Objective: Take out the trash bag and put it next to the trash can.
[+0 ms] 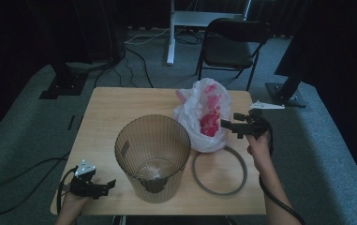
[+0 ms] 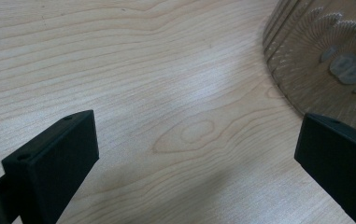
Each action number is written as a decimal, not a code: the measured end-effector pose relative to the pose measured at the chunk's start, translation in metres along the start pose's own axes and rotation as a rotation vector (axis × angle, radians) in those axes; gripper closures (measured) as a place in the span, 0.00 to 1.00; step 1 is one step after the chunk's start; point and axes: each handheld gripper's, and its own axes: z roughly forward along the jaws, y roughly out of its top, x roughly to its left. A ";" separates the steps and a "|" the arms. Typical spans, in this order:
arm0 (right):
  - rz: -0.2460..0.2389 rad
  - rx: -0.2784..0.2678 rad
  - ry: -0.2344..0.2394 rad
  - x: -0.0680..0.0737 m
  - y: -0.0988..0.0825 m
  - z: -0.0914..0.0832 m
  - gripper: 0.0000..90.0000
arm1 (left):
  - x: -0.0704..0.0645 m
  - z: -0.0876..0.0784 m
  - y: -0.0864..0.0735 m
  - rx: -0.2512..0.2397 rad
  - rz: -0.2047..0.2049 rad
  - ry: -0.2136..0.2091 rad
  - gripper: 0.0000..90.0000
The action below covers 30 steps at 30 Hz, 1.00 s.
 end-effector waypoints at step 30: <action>0.074 -0.023 -0.134 -0.019 -0.062 -0.042 0.12 | -0.001 -0.002 0.000 -0.001 -0.002 -0.011 0.00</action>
